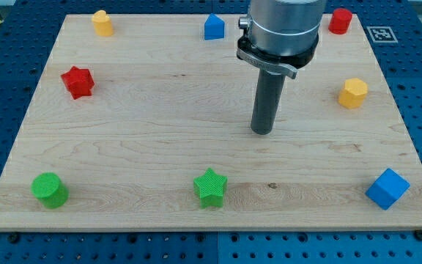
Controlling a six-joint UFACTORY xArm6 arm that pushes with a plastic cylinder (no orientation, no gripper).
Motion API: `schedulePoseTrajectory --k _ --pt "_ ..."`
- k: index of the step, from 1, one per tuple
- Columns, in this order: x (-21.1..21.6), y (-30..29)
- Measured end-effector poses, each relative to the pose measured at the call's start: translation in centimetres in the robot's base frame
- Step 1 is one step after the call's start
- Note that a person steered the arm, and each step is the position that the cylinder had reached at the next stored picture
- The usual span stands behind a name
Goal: Push the blue cube to the center of the board
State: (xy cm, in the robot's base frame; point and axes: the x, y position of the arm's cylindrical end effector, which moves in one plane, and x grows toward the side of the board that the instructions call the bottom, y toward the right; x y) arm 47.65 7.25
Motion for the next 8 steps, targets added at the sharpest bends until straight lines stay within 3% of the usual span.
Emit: schedulePoseTrajectory --k 2,4,5,6,7,8 --pt "0.0 2.9" --pt "1.0 15.7" --pt "5.1 21.0" --pt "11.0 22.4" --pt "14.1 22.0" --pt "14.1 22.0"
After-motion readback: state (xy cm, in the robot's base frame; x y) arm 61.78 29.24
